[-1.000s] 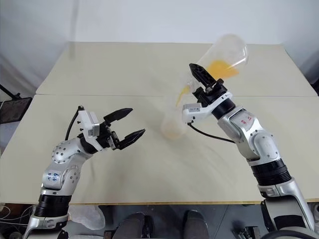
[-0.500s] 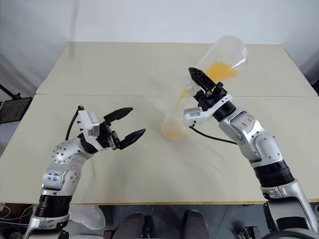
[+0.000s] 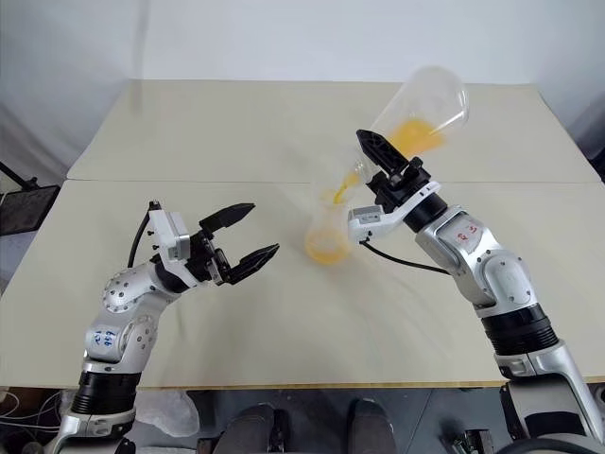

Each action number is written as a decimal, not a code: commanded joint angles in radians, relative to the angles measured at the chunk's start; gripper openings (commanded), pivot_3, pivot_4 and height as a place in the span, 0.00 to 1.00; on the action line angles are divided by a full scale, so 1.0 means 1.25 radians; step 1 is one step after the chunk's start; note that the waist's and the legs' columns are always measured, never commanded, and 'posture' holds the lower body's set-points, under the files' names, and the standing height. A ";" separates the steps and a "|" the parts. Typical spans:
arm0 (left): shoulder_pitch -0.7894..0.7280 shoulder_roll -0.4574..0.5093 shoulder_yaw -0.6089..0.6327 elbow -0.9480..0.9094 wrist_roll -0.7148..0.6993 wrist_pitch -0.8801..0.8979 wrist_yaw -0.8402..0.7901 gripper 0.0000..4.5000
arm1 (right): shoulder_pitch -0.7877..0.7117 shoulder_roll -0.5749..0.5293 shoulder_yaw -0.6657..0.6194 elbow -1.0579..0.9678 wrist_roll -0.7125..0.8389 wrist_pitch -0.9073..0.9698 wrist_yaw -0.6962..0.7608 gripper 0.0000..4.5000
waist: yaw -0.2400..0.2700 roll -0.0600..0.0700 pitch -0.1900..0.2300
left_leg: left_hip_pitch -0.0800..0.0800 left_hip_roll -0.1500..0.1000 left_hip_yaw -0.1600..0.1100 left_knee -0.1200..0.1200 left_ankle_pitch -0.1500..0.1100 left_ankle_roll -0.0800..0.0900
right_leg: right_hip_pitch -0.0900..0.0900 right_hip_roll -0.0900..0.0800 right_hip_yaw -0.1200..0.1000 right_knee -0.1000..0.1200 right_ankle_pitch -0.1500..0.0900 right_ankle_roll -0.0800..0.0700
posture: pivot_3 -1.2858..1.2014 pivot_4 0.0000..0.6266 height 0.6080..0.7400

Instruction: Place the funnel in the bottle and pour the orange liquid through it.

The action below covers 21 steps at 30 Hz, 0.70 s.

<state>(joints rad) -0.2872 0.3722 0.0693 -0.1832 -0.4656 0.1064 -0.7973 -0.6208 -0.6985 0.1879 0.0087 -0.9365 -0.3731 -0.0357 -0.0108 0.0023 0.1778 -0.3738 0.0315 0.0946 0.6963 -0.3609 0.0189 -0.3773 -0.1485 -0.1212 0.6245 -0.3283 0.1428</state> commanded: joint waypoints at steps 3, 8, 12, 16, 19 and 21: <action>0.003 -0.002 0.006 -0.026 -0.005 -0.018 0.006 1.00 | -0.026 -0.011 -0.014 -0.016 -0.007 -0.005 -0.024 0.55 | -0.001 0.000 0.000 | 0.000 0.000 0.000 0.000 0.000 0.000 | 0.000 0.000 0.000 0.000 0.000 0.000 | 0.52 0.24 1.00; 0.004 -0.004 0.005 -0.027 -0.003 -0.020 0.007 1.00 | -0.030 -0.011 -0.013 -0.015 -0.013 -0.007 -0.027 0.55 | -0.001 0.000 0.000 | 0.000 0.000 0.000 0.000 0.000 0.000 | 0.000 0.000 0.000 0.000 0.000 0.000 | 0.52 0.24 1.00; 0.007 -0.004 0.003 -0.029 -0.002 -0.019 0.011 1.00 | -0.032 -0.011 -0.014 -0.016 -0.013 -0.007 -0.027 0.55 | -0.002 0.000 0.000 | 0.000 0.000 0.000 0.000 0.000 0.000 | 0.000 0.000 0.000 0.000 0.000 0.000 | 0.52 0.24 1.00; 0.011 -0.005 0.001 -0.033 -0.002 -0.019 0.014 1.00 | -0.033 -0.014 -0.015 -0.019 -0.012 -0.009 -0.026 0.55 | -0.002 0.000 0.000 | 0.000 0.000 0.000 0.000 0.000 0.000 | 0.000 0.000 0.000 0.000 0.000 0.000 | 0.52 0.24 1.00; 0.014 -0.006 -0.001 -0.034 -0.002 -0.020 0.016 1.00 | -0.034 -0.014 -0.015 -0.021 -0.016 -0.010 -0.027 0.55 | -0.003 0.000 0.000 | 0.000 0.000 0.000 0.000 0.000 0.000 | 0.000 0.000 0.000 0.000 0.000 0.000 | 0.52 0.24 1.00; 0.015 -0.006 -0.001 -0.034 -0.003 -0.021 0.017 1.00 | -0.036 -0.013 -0.014 -0.022 -0.020 -0.009 -0.028 0.55 | -0.003 0.000 0.000 | 0.000 0.000 0.000 0.000 0.000 0.000 | 0.000 0.000 0.000 0.000 0.000 0.000 | 0.52 0.24 1.00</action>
<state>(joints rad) -0.2713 0.3675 0.0675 -0.1841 -0.4648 0.0998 -0.7799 -0.6435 -0.6985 0.1880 0.0087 -0.9632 -0.3783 -0.0443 -0.0143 0.0023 0.1778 -0.3738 0.0317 0.0944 0.6961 -0.3609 0.0189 -0.3773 -0.1485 -0.1212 0.6244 -0.3283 0.1428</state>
